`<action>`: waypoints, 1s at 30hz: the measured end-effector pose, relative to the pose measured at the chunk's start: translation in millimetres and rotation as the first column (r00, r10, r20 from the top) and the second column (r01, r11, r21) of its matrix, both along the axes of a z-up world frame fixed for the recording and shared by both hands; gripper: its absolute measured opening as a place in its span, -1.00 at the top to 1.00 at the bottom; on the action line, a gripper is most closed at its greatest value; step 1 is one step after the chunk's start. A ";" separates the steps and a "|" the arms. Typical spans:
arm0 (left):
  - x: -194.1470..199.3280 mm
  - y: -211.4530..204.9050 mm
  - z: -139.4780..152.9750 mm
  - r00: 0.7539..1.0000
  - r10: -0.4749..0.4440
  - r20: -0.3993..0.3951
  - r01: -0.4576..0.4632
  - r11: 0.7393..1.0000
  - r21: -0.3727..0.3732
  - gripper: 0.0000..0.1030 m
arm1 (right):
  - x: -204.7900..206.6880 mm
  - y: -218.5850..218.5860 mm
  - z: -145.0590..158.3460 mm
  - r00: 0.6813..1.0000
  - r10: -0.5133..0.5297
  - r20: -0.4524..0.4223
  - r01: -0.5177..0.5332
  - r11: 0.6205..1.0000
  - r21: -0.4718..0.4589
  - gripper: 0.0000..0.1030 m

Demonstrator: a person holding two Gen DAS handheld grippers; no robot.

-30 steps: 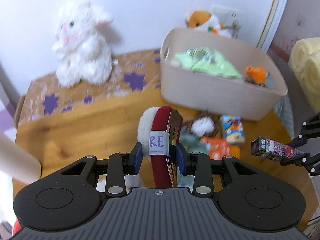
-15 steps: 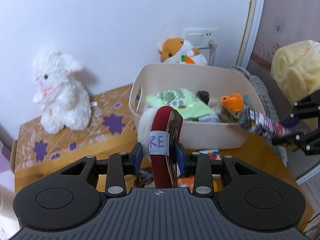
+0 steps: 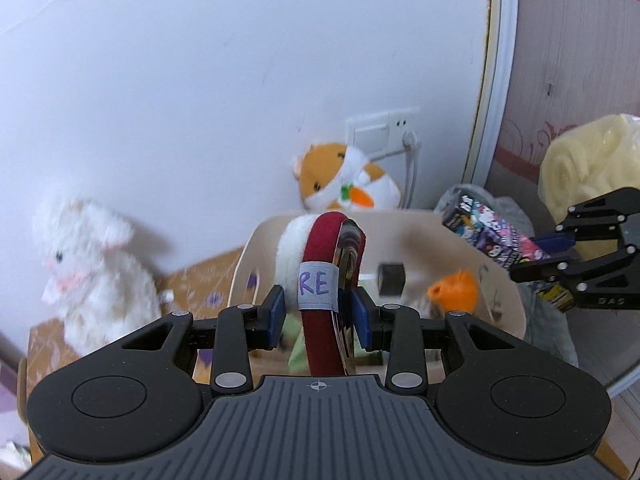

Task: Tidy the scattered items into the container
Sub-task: 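Carry the red headband and Hello Kitty box over the basket, then open both tools to drop the headband and box into the basket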

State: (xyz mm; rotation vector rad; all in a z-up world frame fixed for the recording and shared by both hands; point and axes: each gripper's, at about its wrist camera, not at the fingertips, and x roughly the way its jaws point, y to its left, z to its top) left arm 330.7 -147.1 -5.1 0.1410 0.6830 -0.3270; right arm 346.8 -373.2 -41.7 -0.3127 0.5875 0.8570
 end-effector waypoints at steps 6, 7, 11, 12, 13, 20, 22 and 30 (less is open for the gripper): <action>33.3 -26.3 -4.6 1.000 0.005 -0.009 -0.005 1.000 0.006 0.30 | 23.8 11.7 -4.7 0.996 -0.085 0.010 0.085 0.996 0.007 0.58; 37.8 -30.8 -6.9 1.000 0.007 -0.014 -0.007 1.000 0.009 0.30 | 27.4 14.4 -6.1 0.995 -0.096 0.010 0.096 0.995 0.006 0.58; 56.4 -49.3 -22.1 0.999 0.018 -0.051 -0.017 1.000 0.026 0.30 | 42.1 24.5 -14.4 0.989 -0.145 -0.015 0.145 0.989 0.008 0.58; 60.6 -53.0 -26.6 0.998 0.024 -0.061 -0.022 0.999 0.033 0.30 | 44.5 25.8 -16.9 0.987 -0.159 -0.026 0.159 0.987 0.012 0.58; 65.7 -57.0 -31.7 0.997 0.031 -0.075 -0.028 0.999 0.039 0.30 | 46.8 27.3 -19.3 0.984 -0.173 -0.036 0.174 0.985 0.017 0.58; 88.6 -70.9 -58.8 0.985 0.081 -0.152 -0.072 0.995 0.064 0.29 | 59.9 42.2 -39.9 0.971 -0.217 -0.100 0.218 0.976 0.000 0.58; 91.1 -73.9 -64.0 0.983 0.091 -0.158 -0.081 0.994 0.073 0.26 | 60.6 47.6 -46.2 0.972 -0.208 -0.109 0.205 0.978 -0.035 0.58; 84.0 -71.6 -61.9 0.987 0.118 -0.106 -0.111 0.992 0.064 -0.41 | 58.2 54.4 -58.2 0.975 -0.194 -0.111 0.186 0.979 -0.082 0.20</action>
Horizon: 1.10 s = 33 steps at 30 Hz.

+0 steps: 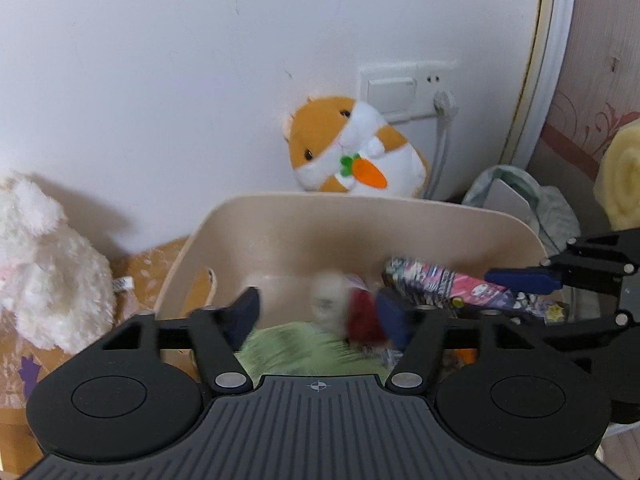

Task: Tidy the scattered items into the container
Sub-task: 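Open both tools to drop the headband and box into the basket, then move both tools back toward the white fuzzy item and brown clip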

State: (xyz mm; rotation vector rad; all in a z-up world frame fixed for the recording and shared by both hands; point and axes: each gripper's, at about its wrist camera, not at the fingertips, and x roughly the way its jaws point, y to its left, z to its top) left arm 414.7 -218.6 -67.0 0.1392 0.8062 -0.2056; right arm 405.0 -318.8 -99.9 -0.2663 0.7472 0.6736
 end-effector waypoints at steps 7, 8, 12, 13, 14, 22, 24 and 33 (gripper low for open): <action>-10.8 10.6 7.2 1.000 0.005 0.018 -0.006 1.000 0.024 -0.48 | -11.7 -3.8 4.3 1.000 -0.007 0.021 0.007 1.000 -0.002 -0.51; -13.3 13.7 8.3 1.000 0.009 0.020 -0.009 1.000 0.028 -0.49 | -13.6 -5.0 6.7 1.000 -0.013 0.024 0.013 1.000 0.006 -0.55; -25.9 29.8 12.1 1.000 0.028 0.010 -0.028 0.999 0.026 -0.49 | -23.4 -10.1 18.3 0.997 -0.059 0.050 0.057 0.997 0.042 -0.99; -29.7 34.6 13.2 0.999 0.033 0.006 -0.033 0.999 0.027 -0.49 | -24.9 -11.0 20.9 0.997 -0.064 0.046 0.061 0.997 0.056 -0.99; -34.4 39.8 14.6 0.999 0.041 0.005 -0.041 0.999 0.033 -0.49 | -27.0 -11.4 22.9 0.997 -0.068 0.041 0.065 0.996 0.064 -1.00; -78.8 92.2 25.8 0.995 0.101 0.002 -0.101 0.994 0.052 -0.54 | -63.2 -2.7 32.5 0.996 -0.082 0.041 0.079 0.994 0.076 -1.00; -91.0 108.1 26.8 0.993 0.116 -0.004 -0.115 0.992 0.051 -0.55 | -78.1 0.0 30.8 0.996 -0.083 0.030 0.080 0.993 0.083 -1.00; -149.3 179.6 14.7 0.979 0.193 -0.069 -0.191 0.981 0.044 -0.56 | -137.2 25.4 14.7 0.997 -0.061 -0.042 0.063 0.997 0.036 -1.00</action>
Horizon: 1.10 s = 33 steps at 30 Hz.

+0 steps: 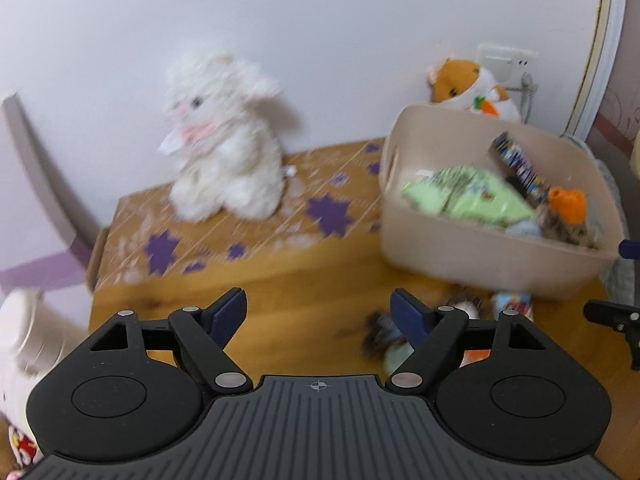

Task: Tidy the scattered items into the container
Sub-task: 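Move both tools back toward the white fuzzy item and brown clip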

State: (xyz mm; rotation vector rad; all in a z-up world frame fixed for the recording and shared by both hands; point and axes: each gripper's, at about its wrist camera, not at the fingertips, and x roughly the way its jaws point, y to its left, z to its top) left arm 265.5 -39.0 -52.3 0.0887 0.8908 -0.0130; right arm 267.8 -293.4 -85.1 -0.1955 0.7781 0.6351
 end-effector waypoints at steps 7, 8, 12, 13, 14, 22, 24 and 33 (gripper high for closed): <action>-40.7 44.7 -14.6 0.999 0.002 -0.048 -0.002 1.000 0.004 -0.56 | -37.7 25.9 -6.7 0.999 0.017 -0.032 -0.018 1.000 -0.024 -1.00; -45.0 48.9 -16.5 0.999 -0.003 -0.053 0.003 1.000 -0.002 -0.56 | -42.5 29.7 -7.9 0.999 0.019 -0.037 -0.020 0.999 -0.027 -1.00; -62.4 63.7 -22.7 0.995 -0.066 -0.068 0.065 0.998 -0.025 -0.56 | -61.4 44.9 -12.9 0.998 0.014 -0.060 -0.016 0.999 -0.031 -1.00; -66.1 66.1 -24.1 0.994 -0.086 -0.069 0.085 0.996 -0.026 -0.56 | -66.2 48.5 -14.6 0.998 0.011 -0.067 -0.013 0.999 -0.032 -1.00; -69.5 68.2 -25.8 0.992 -0.106 -0.071 0.104 0.994 -0.026 -0.56 | -70.2 52.0 -16.5 0.997 0.008 -0.074 -0.011 0.999 -0.035 -1.00; -88.4 74.9 -49.0 0.962 -0.248 -0.119 0.247 0.969 -0.022 -0.56 | -103.7 76.2 -39.9 0.990 -0.017 -0.143 0.010 0.999 -0.046 -1.00; -92.8 74.2 -56.8 0.948 -0.289 -0.135 0.289 0.957 -0.020 -0.56 | -112.6 83.7 -46.0 0.988 -0.017 -0.153 0.011 0.999 -0.044 -1.00; -99.2 67.3 -85.2 0.896 -0.408 -0.177 0.413 0.910 -0.004 -0.56 | -148.6 126.4 -69.2 0.988 0.035 -0.149 -0.047 0.996 -0.079 -1.00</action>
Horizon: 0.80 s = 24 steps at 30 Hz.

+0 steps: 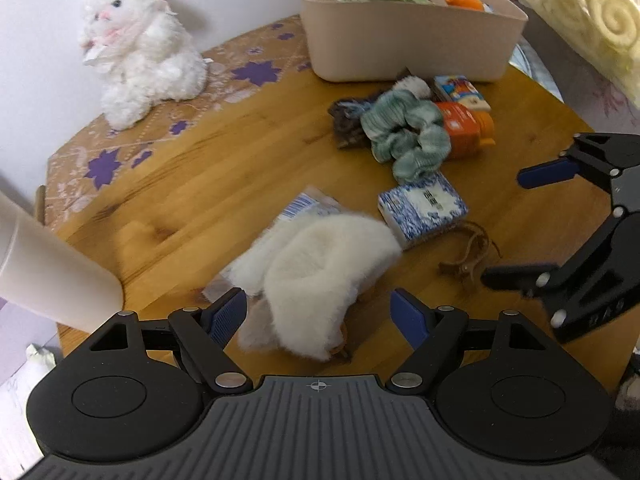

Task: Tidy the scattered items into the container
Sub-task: 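Move both tools back toward the white fuzzy item and brown clip, then grasp the white fuzzy item with the left tool while the right tool grasps the brown clip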

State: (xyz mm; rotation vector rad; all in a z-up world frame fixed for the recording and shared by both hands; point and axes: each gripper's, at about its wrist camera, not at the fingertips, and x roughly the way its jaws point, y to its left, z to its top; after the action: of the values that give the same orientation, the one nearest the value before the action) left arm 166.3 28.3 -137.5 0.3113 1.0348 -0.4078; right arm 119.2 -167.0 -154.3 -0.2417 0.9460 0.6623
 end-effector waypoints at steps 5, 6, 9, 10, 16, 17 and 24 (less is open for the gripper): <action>5.4 -7.1 -7.9 0.999 -0.042 0.004 0.042 0.999 -0.002 -0.56 | -6.9 20.2 -9.0 1.000 0.013 0.022 -0.013 0.999 -0.030 -1.00; 6.0 -8.5 -8.9 0.999 -0.051 0.007 0.051 0.999 -0.003 -0.56 | -7.0 23.1 -10.8 1.000 0.007 0.021 -0.007 1.000 -0.030 -1.00; 9.1 -10.6 -14.9 0.997 -0.074 0.003 0.074 0.997 0.000 -0.56 | -5.7 29.7 -16.6 1.000 -0.016 0.012 0.016 0.999 -0.033 -0.96; 10.0 -10.6 -17.4 0.997 -0.078 -0.001 0.078 0.997 0.003 -0.56 | -4.8 30.9 -18.9 1.000 -0.022 0.001 0.022 0.999 -0.035 -0.88; 17.9 -7.2 -29.9 0.995 -0.090 -0.050 0.089 0.996 -0.025 -0.56 | -3.5 33.4 -27.5 0.997 -0.070 -0.018 0.069 0.996 -0.049 -0.72; 19.5 -6.5 -31.3 0.995 -0.086 -0.055 0.085 0.996 -0.029 -0.56 | -3.8 33.7 -27.4 0.997 -0.072 -0.018 0.071 0.996 -0.050 -0.72; 27.3 -7.7 -33.3 0.997 -0.055 -0.056 0.052 0.997 -0.053 -0.18 | -3.6 28.7 -25.5 0.997 -0.071 -0.008 0.070 0.997 -0.044 -0.30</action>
State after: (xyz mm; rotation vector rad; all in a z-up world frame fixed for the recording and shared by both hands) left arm 193.6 20.5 -170.9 0.2829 1.0720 -0.4930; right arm 115.6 -138.3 -179.8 -0.2432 0.9749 0.5787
